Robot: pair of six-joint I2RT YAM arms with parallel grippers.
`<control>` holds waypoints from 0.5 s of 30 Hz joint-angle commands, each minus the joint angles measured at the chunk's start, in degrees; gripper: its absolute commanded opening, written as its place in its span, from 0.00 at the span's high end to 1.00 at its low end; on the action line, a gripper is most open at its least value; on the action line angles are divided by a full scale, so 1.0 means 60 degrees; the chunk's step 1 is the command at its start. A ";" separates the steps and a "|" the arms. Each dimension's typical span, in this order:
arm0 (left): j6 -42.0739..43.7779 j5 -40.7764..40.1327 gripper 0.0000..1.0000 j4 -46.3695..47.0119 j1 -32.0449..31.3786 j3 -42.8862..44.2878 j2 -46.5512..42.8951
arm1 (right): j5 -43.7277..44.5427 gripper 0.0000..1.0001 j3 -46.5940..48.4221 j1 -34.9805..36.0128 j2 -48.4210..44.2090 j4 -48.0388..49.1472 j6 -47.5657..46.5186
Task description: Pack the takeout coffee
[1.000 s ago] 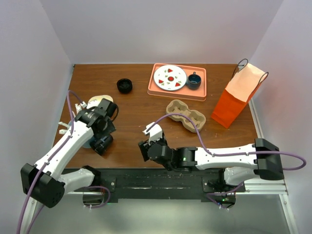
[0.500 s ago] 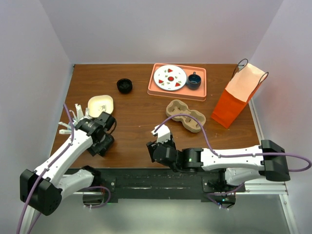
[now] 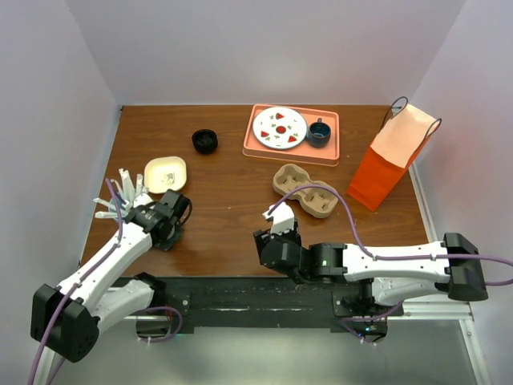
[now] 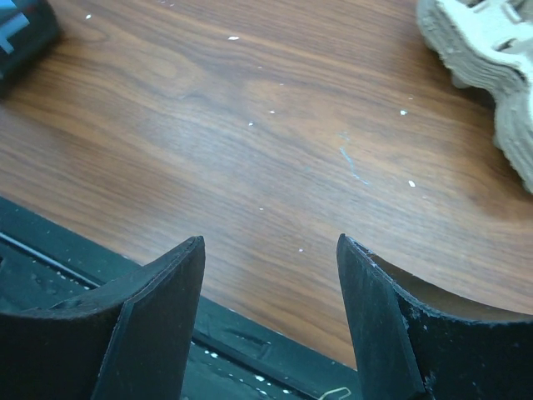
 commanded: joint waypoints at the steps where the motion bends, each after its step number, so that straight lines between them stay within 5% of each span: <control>1: 0.1035 -0.0201 0.94 0.1119 0.0042 -0.0167 -0.0427 | 0.0790 0.32 0.0018 0.0008 -0.0318 -0.0190 0.0507; 10: 0.3156 0.0720 1.00 0.0754 0.0042 0.1513 -0.0252 | 0.0761 0.32 0.0837 0.0008 -0.0025 -0.0306 -0.0093; 15: 0.4463 0.2755 1.00 0.0432 -0.0103 0.2263 0.0318 | 0.0629 0.32 0.2491 0.0008 -0.0186 -0.1769 -0.0050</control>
